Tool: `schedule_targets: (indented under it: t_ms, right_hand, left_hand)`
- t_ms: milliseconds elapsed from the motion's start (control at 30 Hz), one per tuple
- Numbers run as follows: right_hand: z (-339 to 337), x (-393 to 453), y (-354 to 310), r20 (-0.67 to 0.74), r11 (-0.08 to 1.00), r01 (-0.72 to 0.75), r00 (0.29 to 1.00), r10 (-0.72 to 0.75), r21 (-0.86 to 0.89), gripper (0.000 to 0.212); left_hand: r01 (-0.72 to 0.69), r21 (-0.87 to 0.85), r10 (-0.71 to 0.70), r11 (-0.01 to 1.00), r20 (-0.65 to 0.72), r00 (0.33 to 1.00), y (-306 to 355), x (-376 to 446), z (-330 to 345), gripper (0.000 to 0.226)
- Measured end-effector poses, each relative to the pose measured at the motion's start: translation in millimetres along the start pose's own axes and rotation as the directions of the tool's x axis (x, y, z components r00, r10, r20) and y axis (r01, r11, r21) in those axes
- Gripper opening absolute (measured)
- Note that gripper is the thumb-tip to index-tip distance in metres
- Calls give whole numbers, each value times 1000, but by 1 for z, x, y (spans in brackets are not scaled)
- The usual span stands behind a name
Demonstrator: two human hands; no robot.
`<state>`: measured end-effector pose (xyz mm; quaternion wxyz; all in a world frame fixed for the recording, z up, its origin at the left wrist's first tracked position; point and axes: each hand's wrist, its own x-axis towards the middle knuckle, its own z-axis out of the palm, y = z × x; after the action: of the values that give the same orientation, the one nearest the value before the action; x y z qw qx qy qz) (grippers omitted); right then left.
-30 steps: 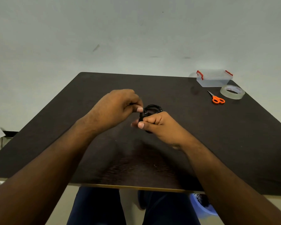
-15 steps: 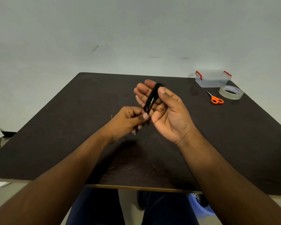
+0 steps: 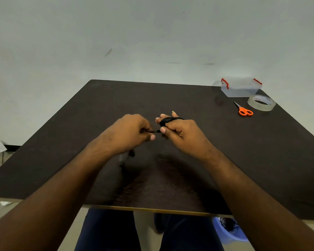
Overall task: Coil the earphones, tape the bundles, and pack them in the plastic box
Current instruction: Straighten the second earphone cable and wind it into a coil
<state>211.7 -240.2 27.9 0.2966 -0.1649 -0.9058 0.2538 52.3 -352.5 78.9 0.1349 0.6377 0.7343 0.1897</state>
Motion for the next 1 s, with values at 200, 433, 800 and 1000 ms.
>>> schedule_targets:
  t_ms: [200,433,800,1000]
  right_hand:
    - [-3,-5,-10,41,999,-27,999,28,-32,33]
    - [-5,-9,-35,364,742,-358,917,163,568,17]
    - [-15,-14,-53,220,35,-219,975,-39,975,21]
    - [-14,-1,-40,-18,31,9,949,316,999,24]
  left_hand:
    - [-24,72,28,997,-57,998,9,-4,-32,10]
    - [-292,-151,285,944,-67,956,12,8,-42,7]
    - [-62,-950,148,308,-17,989,22,10,28,20]
    - [-101,-840,56,533,-84,995,1,11,59,7]
